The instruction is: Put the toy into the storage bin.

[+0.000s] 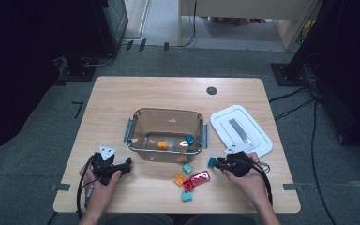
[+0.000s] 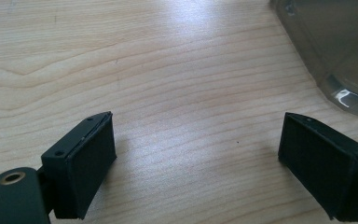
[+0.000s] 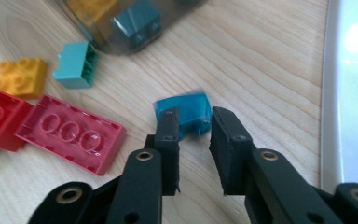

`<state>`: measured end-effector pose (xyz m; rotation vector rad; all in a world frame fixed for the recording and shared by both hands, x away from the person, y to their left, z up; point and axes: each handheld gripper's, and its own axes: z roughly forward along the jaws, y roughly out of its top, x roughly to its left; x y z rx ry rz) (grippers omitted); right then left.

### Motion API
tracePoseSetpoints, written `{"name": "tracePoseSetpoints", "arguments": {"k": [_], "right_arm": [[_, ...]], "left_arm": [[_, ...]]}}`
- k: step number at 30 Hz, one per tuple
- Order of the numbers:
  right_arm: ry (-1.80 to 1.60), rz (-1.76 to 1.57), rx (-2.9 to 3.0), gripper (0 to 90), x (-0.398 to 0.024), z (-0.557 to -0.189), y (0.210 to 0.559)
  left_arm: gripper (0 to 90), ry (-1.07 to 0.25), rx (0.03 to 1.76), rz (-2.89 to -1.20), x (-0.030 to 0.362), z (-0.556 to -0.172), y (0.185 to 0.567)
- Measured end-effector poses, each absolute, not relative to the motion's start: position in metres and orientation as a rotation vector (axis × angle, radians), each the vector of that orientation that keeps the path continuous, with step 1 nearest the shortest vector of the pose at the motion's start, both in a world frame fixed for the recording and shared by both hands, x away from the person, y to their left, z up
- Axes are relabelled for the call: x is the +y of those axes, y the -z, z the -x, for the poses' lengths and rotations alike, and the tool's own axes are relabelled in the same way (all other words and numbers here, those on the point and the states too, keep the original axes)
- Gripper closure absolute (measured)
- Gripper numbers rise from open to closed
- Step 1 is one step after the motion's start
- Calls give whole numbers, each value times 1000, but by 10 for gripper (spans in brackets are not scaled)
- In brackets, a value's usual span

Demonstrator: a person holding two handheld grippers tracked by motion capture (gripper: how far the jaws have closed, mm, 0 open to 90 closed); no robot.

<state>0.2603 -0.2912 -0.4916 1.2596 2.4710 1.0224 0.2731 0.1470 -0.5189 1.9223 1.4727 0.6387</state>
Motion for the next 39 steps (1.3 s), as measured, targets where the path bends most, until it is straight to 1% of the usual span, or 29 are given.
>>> {"name": "tracePoseSetpoints", "arguments": {"k": [8,17,26,31,36,39], "right_arm": [[-1026,-1274,2461,739,-296,-261,490],[-1038,-1263,2498,611,-288,-262,493],[-1006,-1265,2488,579,-277,-264,500],[-985,-1261,2470,586,-270,-265,505],[-949,-1239,2442,658,-268,-264,506],[-938,-1218,2434,676,-268,-263,506]], "left_arm": [[106,-638,1473,-1923,147,-273,519],[106,-638,1473,-1921,147,-273,519],[106,-638,1473,-1923,147,-273,519],[106,-638,1473,-1923,147,-273,519],[106,-638,1473,-1923,147,-273,519],[106,-638,1473,-1923,147,-273,519]]}}
